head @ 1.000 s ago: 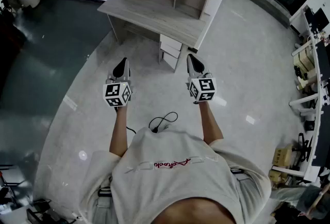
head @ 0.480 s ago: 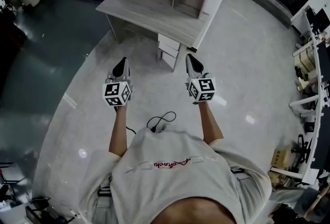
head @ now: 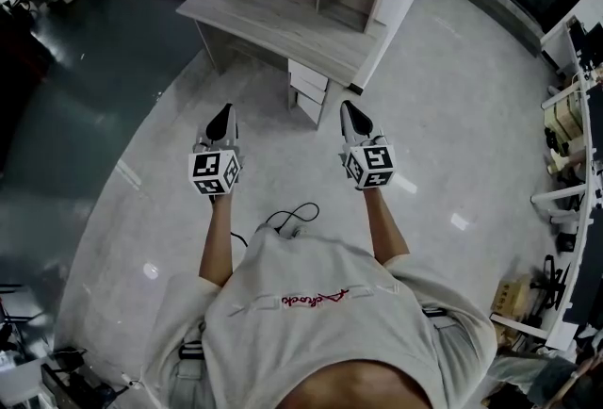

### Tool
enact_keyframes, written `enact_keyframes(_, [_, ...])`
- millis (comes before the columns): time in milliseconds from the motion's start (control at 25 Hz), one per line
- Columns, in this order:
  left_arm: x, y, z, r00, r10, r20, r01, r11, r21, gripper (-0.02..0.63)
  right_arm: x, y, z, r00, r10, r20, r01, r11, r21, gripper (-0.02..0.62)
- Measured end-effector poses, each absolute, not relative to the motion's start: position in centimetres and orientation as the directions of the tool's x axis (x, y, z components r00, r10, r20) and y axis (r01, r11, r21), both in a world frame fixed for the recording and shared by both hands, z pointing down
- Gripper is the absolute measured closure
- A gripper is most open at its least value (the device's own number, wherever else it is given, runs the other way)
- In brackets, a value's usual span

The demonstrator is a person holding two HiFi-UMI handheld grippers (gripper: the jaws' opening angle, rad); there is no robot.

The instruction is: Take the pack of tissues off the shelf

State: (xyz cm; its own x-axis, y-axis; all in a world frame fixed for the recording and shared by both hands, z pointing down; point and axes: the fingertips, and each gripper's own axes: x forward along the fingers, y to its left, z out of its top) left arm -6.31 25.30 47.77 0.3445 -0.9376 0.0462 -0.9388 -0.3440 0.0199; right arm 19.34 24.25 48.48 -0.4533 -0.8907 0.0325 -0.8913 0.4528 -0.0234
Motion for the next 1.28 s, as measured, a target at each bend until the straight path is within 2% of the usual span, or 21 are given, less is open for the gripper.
enact_keyframes(600, [-7.8,21.4,49.0,0.308,-0.950,0.056,-0.951,-0.308,0.013,0.606,16.8,19.8,50.3,-0.505,-0.861,0.059,-0.863,0.505,-0.028,0.589])
enact_keyframes(1280, [-12.8,3.1,49.9,0.407,-0.911,0.067,-0.913,-0.403,0.069,0.606,10.3,3.9,49.5,-0.441,-0.893,0.086,-0.896,0.443,0.007,0.589])
